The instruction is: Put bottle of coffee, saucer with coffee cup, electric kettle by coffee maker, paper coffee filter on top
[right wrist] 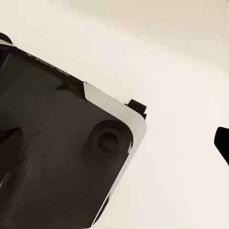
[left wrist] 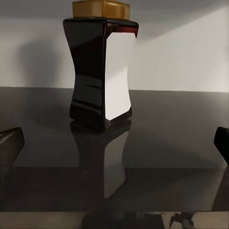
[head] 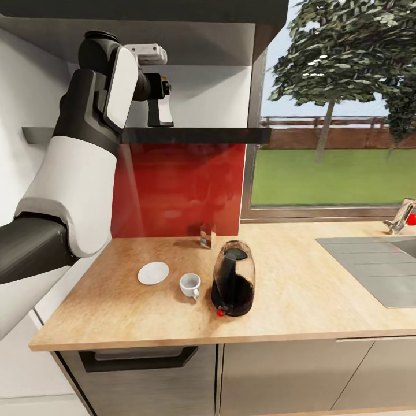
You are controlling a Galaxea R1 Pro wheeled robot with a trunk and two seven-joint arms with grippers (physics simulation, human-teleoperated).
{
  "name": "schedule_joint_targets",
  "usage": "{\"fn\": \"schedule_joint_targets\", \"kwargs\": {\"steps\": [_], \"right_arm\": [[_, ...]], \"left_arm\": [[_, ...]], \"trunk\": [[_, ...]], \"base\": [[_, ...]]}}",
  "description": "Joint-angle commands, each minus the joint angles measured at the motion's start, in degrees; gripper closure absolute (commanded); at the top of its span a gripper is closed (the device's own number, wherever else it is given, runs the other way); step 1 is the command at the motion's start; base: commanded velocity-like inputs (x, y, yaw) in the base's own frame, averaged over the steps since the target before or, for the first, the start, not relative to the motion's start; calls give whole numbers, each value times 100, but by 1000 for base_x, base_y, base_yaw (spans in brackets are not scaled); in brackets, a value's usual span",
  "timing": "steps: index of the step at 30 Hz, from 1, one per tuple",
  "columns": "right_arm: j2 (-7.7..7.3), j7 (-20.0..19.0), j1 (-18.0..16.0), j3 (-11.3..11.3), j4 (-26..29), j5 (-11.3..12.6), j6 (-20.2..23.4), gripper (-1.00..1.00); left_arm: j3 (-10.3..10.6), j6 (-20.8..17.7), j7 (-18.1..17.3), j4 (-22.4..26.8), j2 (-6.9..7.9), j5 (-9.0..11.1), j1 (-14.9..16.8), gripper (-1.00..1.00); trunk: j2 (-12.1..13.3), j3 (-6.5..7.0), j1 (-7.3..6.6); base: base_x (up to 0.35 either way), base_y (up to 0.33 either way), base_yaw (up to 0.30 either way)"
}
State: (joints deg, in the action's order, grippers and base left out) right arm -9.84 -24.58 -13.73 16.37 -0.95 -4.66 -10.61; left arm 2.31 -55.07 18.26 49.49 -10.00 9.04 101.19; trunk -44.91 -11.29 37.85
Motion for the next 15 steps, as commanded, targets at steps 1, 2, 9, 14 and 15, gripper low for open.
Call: {"fn": "schedule_joint_targets", "kwargs": {"steps": [1,2,9,14,15], "right_arm": [[-3,-3,-7,-2,-10,-48,-42,-100],[-3,-3,-7,-2,-10,-48,-42,-100],[-1,-3,-7,-2,-16,-51,-45,-100],[-1,-3,2,-2,-36,-54,-58,-100],[-2,-3,4,-2,-38,-53,-61,-100]], "left_arm": [[6,-13,55,-6,0,59,6,-100],[6,-13,55,-6,0,59,6,-100],[6,-13,57,-16,0,54,6,-100],[6,-13,59,2,0,54,6,-100],[6,-13,58,7,0,54,6,-100]], "trunk": [[-7,-9,1],[-7,-9,1],[-7,-9,1],[-7,-9,1],[-7,-9,1]], "base": [[22,0,0],[22,0,0],[69,0,0],[30,0,0],[118,0,0]]}}
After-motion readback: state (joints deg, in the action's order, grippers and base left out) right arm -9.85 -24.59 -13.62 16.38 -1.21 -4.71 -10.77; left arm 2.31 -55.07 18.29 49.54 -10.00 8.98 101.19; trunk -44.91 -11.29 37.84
